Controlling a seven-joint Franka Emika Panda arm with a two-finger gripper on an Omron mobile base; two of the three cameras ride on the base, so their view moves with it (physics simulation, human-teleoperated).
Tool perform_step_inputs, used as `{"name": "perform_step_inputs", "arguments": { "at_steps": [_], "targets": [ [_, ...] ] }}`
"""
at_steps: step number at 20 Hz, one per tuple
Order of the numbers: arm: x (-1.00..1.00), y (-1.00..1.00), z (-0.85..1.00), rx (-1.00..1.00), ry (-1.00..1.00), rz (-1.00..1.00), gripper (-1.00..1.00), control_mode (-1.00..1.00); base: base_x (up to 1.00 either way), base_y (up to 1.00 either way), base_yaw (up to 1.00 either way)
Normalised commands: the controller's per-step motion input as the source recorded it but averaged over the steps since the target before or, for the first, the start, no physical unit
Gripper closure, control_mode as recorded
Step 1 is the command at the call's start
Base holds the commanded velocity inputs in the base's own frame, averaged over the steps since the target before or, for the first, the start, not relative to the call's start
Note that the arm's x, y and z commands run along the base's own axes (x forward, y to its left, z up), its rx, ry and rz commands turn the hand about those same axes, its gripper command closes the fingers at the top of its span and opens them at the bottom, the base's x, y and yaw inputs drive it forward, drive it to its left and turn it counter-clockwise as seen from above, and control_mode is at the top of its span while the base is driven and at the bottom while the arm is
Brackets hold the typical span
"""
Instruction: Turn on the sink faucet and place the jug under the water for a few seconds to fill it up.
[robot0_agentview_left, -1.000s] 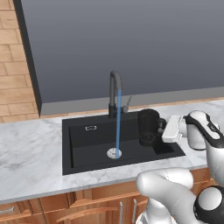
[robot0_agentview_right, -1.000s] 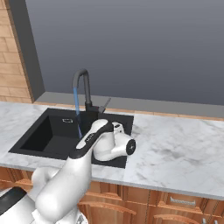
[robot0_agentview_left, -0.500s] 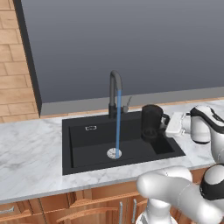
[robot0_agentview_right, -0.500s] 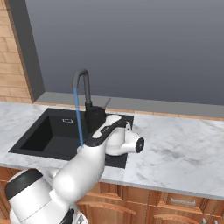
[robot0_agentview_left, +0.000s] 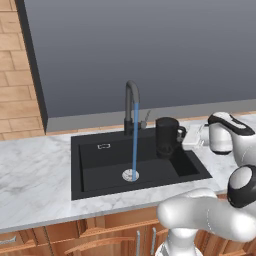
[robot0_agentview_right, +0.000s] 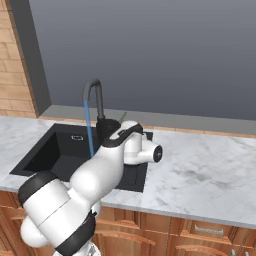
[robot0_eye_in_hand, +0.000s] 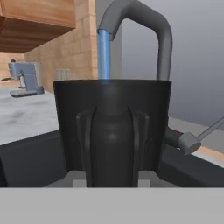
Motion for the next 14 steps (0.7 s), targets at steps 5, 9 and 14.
{"name": "perform_step_inputs", "arguments": {
  "at_steps": [5,9,14],
  "targets": [
    [0.15,0.01,0.00,0.00,0.07,0.00,1.00,-1.00,0.00,0.00,0.00],
    [0.07,0.02,0.00,0.00,0.04,0.00,1.00,-1.00,0.00,0.00,0.00],
    [0.00,0.02,0.00,0.00,0.00,0.00,1.00,-1.00,0.00,0.00,0.00]
  ]
}}
